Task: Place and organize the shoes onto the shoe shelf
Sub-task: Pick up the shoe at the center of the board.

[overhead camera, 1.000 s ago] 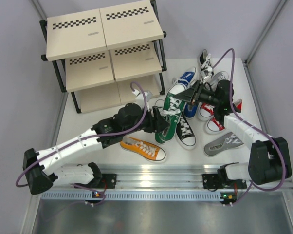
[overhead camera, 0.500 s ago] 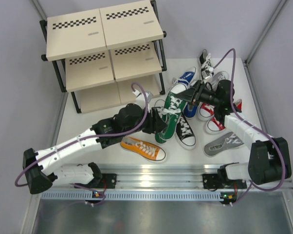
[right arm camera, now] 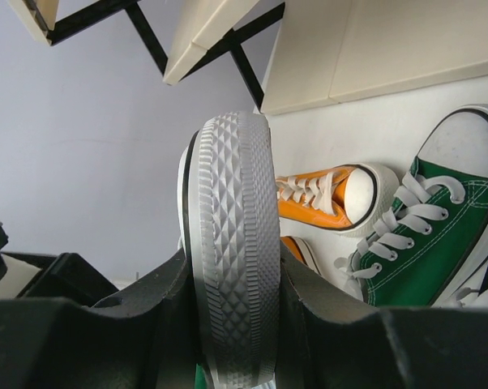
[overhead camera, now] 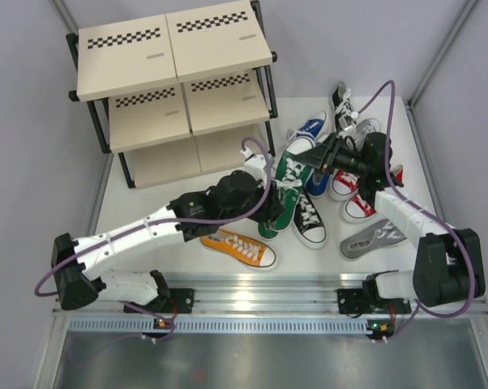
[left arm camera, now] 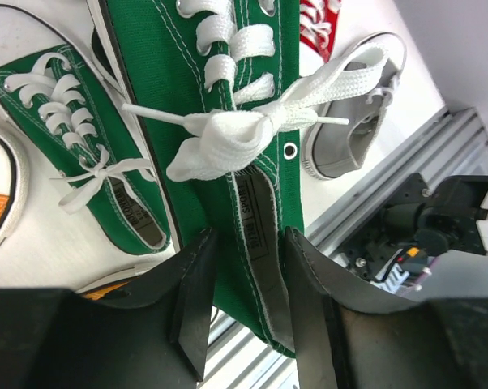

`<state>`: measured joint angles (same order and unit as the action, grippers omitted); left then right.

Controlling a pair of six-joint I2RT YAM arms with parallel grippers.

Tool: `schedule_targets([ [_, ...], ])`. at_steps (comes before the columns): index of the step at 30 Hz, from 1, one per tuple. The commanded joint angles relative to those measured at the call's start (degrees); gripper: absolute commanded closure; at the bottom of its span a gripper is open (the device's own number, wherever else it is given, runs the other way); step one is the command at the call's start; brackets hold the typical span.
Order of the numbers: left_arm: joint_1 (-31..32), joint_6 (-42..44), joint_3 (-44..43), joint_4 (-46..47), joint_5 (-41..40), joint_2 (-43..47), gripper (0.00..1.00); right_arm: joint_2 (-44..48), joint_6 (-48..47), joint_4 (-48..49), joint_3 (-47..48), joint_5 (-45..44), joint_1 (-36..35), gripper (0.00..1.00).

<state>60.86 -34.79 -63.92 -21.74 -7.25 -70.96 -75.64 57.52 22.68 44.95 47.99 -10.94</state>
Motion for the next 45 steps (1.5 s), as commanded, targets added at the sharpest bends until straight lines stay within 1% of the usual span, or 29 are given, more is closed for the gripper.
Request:
schedule_targets([
  [1, 2.15, 3.06, -2.43, -2.96, -4.25, -1.55, 0.57, 0.49, 2.25, 3.69, 1.02, 0.09, 0.39, 1.00],
  [3, 2.86, 3.41, -2.70, -4.54, -5.84, -2.34, 0.57, 0.40, 2.25, 3.69, 0.93, 0.09, 0.39, 1.00],
  [4, 3.47, 3.67, -2.70, -5.06, -8.03, -2.43, 0.59, 0.31, 2.42, 3.78, 1.02, 0.18, 0.39, 1.00],
  [8, 4.18, 3.76, -1.04, -5.86, -12.34, -0.68, 0.72, 0.22, 2.78, 4.39, 1.19, 0.35, 0.31, 1.00],
  [10, 4.18, 3.93, -0.33, -5.69, -12.88, 1.08, 0.91, 0.31, 2.86, 4.66, 1.11, 0.35, 0.39, 1.00],
  [11, 4.18, 3.94, -0.15, -5.69, -12.71, 1.52, 0.98, 0.23, 2.95, 4.92, 1.02, 0.35, 0.39, 1.00],
  [12, 4.18, 3.67, -0.06, -5.51, -12.27, 2.22, 1.00, 0.23, 2.95, 5.01, 0.84, 0.35, 0.39, 1.00],
  [15, 4.18, 3.58, 1.25, -3.76, -8.86, 3.89, 1.00, 0.23, 2.78, 5.10, 0.67, 0.27, 0.48, 1.00],
  [19, 4.09, 2.36, 3.53, -0.59, -8.13, 6.44, 1.00, 0.49, 2.51, 5.27, 0.75, 0.27, 0.39, 1.00],
  [20, 4.09, 1.83, 3.97, -0.76, -8.74, 7.58, 0.82, 0.58, 2.43, 5.27, 0.75, 0.27, 0.39, 1.00],
  [21, 4.09, 1.04, 4.41, -0.59, -9.27, 8.29, 0.69, 0.66, 2.16, 5.36, 0.67, 0.27, 0.39, 1.00],
  [23, 4.09, -1.07, 5.65, -0.24, -10.50, 10.39, 0.53, 0.84, 1.90, 5.36, 0.67, 0.44, 0.39, 1.00],
  [27, 4.09, -3.71, 7.40, 0.29, -13.23, 13.82, 0.43, 1.54, 1.37, 5.36, 0.40, 0.62, 0.39, 1.00],
  [29, 4.09, -3.97, 7.67, 0.03, -14.19, 14.18, 0.42, 1.54, 1.46, 5.62, 0.40, 0.62, 0.39, 1.00],
  [32, 4.09, -4.06, 7.50, -0.06, -13.59, 13.39, 0.42, 1.46, 1.37, 5.80, 0.31, 0.62, 0.30, 1.00],
  [36, 4.09, -2.84, 4.34, 0.03, -11.92, 8.74, 0.42, 1.55, 1.02, 5.71, 0.23, 0.62, 0.30, 1.00],
  [39, 4.09, -1.17, 2.75, -0.06, -12.61, 6.01, 0.43, 1.63, 1.02, 5.63, 0.23, 0.53, 0.30, 1.00],
  [42, 4.09, 0.59, 1.26, -0.24, -13.75, 4.08, 0.48, 1.98, 0.85, 5.62, 0.05, 0.62, 0.22, 1.00],
  [45, 4.18, 1.82, -0.15, -0.68, -14.11, 1.53, 0.49, 2.42, 0.58, 5.62, -0.04, 0.70, 0.22, 1.00],
])
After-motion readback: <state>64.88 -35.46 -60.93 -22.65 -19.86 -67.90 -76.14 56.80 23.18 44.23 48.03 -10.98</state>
